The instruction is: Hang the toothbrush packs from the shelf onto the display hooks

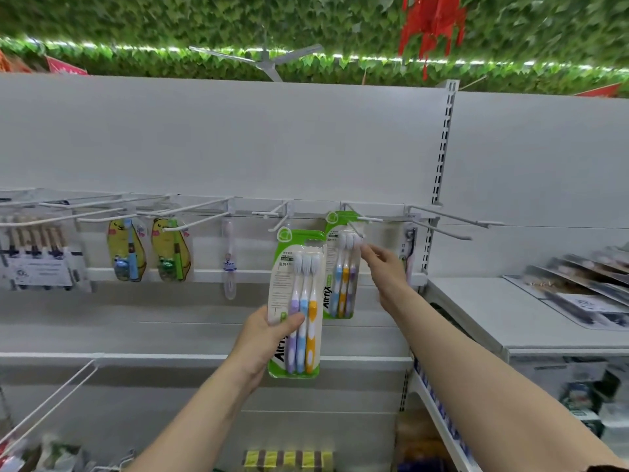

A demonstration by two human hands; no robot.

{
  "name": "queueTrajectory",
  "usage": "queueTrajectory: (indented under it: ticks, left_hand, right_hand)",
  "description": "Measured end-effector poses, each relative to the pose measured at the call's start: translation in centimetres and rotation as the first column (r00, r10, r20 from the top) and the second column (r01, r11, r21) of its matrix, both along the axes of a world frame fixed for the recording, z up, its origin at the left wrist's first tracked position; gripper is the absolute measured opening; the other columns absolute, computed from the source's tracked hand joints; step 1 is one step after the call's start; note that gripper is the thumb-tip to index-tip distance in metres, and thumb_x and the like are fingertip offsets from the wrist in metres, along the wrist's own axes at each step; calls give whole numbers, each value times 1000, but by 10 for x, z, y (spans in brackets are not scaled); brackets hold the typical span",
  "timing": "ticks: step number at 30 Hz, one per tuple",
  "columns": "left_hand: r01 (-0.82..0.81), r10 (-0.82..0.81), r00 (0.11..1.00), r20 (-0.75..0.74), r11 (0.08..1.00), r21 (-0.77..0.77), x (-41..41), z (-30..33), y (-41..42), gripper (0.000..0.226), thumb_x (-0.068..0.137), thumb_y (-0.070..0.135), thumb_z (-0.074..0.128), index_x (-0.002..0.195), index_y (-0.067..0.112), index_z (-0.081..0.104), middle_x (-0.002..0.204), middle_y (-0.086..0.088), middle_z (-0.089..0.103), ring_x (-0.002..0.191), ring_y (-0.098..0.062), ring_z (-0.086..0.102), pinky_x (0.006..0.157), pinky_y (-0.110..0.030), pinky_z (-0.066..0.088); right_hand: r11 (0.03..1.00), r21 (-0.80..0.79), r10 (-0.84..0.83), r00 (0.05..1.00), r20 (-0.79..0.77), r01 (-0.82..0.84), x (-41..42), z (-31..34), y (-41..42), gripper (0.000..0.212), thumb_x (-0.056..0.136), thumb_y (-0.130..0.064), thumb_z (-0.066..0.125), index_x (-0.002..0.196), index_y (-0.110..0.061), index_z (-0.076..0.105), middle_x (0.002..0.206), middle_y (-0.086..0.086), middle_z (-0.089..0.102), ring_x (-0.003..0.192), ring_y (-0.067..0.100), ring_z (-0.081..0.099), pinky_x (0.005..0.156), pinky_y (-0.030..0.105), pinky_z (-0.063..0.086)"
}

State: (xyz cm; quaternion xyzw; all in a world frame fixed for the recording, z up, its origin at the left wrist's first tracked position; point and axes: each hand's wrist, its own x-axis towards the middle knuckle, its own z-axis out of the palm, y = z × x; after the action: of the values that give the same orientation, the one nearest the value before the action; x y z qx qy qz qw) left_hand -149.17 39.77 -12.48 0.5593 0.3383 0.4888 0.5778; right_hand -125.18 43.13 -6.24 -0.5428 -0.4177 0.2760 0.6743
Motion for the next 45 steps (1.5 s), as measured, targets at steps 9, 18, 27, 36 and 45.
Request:
queueTrajectory:
  ticks: [9,18,27,36,45]
  left_hand:
    - [31,-30,999,-19,999,42,39,11,0,32,84,19,75,116,16,67,105,1,76,103,-18,70,92,-37,55]
    - [-9,9,1000,-5,999,49,54,11,-1,28,84,20,75,112,20,68,105,1,76,103,-19,70,93,-39,55]
    - [15,-7,988,-151,999,50,45,1,1,29,85,8,74,113,11,67,104,-3,76,89,-10,71,64,-14,52]
    - [10,6,979,-204,997,77,65,0,14,21,88,20,73,106,27,63,102,8,73,95,-7,68,68,-17,51]
    - [-93,102,962,-253,995,46,94,-2,48,25,88,22,73,110,23,62,112,3,70,102,-15,65,90,-36,55]
  right_hand:
    - [987,139,76,995,57,-83,-9,20,-44,36,93,-43,66,116,-15,69,106,-4,76,107,9,66,99,37,50]
    - [934,137,329,944,34,-330,-34,16,-72,21,90,-16,73,106,-3,72,96,10,77,85,14,74,71,20,56]
    - [935,251,262,965,-9,-251,-35,6,-72,13,91,-15,71,102,-10,74,93,4,78,84,12,74,70,20,55]
    - [964,179,202,979,1,-199,-14,11,-52,25,87,-26,76,104,-9,75,96,5,78,90,16,73,78,27,55]
    - [984,98,138,985,108,-149,5,17,-25,15,90,-27,74,102,-19,76,97,-3,77,78,-7,67,66,10,49]
